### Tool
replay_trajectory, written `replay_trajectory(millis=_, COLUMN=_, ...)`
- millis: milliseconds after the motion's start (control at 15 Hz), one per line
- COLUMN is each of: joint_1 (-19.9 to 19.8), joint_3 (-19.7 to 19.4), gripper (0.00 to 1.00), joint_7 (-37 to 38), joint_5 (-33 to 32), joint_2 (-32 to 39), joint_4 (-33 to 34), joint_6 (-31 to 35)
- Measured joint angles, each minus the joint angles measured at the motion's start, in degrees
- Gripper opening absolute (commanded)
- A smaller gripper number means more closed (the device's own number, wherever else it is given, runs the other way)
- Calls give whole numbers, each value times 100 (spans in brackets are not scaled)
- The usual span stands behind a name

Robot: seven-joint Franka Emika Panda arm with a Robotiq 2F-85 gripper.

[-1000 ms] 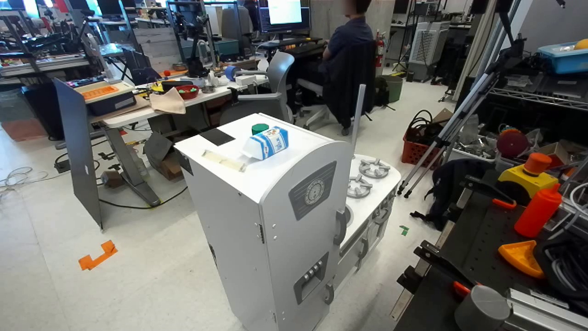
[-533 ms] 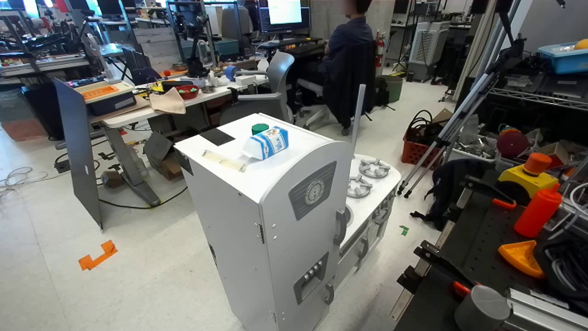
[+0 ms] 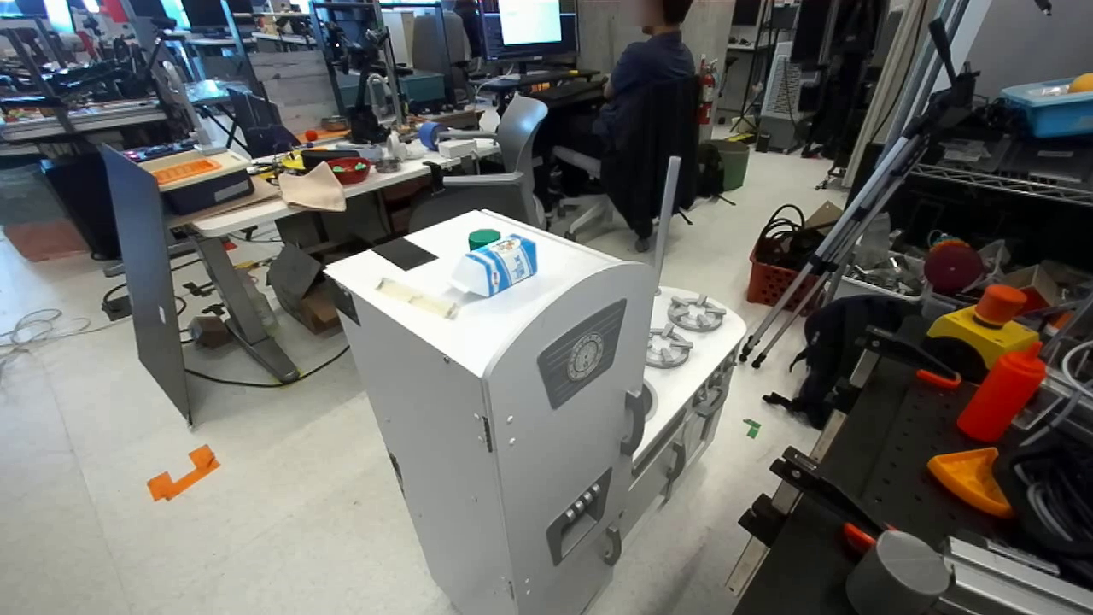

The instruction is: Open the cupboard door

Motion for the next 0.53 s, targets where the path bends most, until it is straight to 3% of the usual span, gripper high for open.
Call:
replay_trajectory(millis=267, joint_1=148, joint_3=282, gripper=100, joint_7=-113, joint_5=105, joint_2=1457, joint_4=846, joint_6=430)
replay_trajectory(millis=533, joint_1=328, joint_3=552, gripper=100, joint_7=15, joint_5=123, joint_2=2397, joint_4=1471, joint_6=826)
